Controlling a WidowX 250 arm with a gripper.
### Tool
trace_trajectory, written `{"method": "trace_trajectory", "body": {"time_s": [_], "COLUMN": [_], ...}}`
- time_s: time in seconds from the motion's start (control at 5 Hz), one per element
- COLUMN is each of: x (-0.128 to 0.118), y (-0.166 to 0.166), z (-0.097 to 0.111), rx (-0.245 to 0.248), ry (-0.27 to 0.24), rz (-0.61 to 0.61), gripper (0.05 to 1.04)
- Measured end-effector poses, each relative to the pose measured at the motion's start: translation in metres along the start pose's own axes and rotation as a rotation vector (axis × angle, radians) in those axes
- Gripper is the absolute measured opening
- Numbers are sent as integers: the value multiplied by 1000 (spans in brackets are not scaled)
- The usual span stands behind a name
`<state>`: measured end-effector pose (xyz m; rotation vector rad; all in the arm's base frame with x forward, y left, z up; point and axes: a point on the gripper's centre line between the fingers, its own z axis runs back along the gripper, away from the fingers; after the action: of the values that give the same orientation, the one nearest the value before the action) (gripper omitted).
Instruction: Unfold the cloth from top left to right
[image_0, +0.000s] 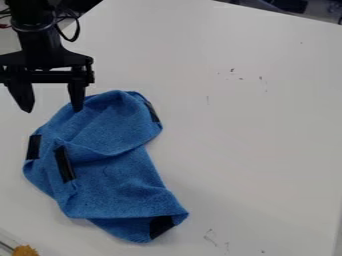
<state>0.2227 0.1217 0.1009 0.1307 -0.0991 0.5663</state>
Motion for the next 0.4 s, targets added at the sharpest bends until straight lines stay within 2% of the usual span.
{"method": "trace_trajectory", "body": {"time_s": [0.2, 0.4], "x": [-3, 9], "y": [-2, -24], "z": [-7, -18], "rx": [-1, -29], "ry": [28, 17], "rz": [-6, -88], "gripper": [1001, 1001]}}
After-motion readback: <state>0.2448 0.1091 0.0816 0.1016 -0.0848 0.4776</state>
